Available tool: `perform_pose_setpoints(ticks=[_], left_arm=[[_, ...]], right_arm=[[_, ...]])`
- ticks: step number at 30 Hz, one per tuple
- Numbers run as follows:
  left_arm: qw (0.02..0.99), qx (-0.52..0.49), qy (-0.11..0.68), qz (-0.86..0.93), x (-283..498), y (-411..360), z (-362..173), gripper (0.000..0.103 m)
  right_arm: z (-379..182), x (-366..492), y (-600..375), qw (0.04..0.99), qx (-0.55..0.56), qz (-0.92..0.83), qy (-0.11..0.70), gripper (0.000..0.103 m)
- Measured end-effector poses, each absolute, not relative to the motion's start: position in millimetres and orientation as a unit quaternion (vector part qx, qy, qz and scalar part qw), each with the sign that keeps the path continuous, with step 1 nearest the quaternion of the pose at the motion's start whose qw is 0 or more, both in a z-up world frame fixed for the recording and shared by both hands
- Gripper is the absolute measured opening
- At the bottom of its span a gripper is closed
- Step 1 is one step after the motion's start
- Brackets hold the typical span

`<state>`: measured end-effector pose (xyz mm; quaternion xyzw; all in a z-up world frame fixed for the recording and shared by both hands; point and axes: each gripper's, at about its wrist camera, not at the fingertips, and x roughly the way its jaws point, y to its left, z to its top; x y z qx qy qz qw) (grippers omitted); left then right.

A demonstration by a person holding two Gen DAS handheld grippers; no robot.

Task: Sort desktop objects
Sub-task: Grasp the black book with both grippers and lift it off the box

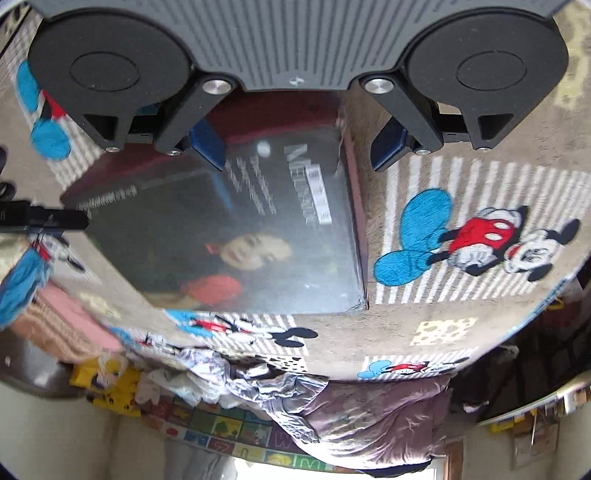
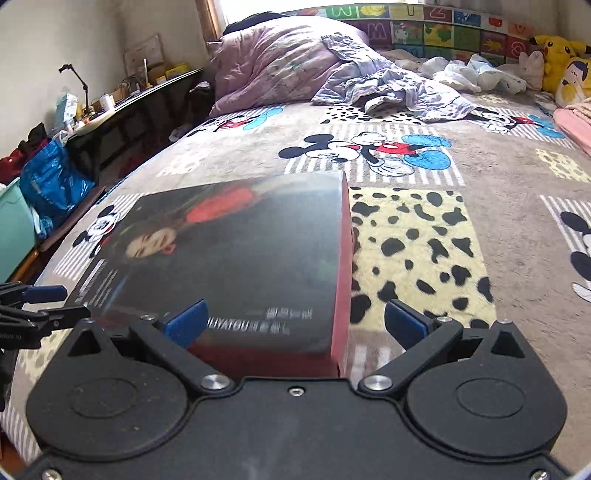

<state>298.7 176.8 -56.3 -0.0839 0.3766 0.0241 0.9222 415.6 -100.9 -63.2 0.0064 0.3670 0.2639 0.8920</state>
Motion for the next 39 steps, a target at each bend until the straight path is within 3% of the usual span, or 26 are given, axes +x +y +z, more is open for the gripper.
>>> perform_pose_setpoints(ticks=[9,16,31,39], left_arm=[[0.915,-0.18,0.362,-0.007,320,205,-77,0.087],[0.926,-0.109,0.361,-0.02,321,188,-63,0.087],[0.954,-0.119,0.272,-0.043,314,172,2,0.087],[0.957,-0.103,0.259,-0.082,315,124,18,0.087]], right_arm=[[-83,448,-88,0.878,0.026,0.286,0.382,0.102],[-86,451,-84,0.867,0.038,0.318,0.381,0.103],[-30,439,-112,0.9,0.075,0.332,0.274,0.103],[-23,431,-166,0.903,0.102,0.308,0.281,0.103]])
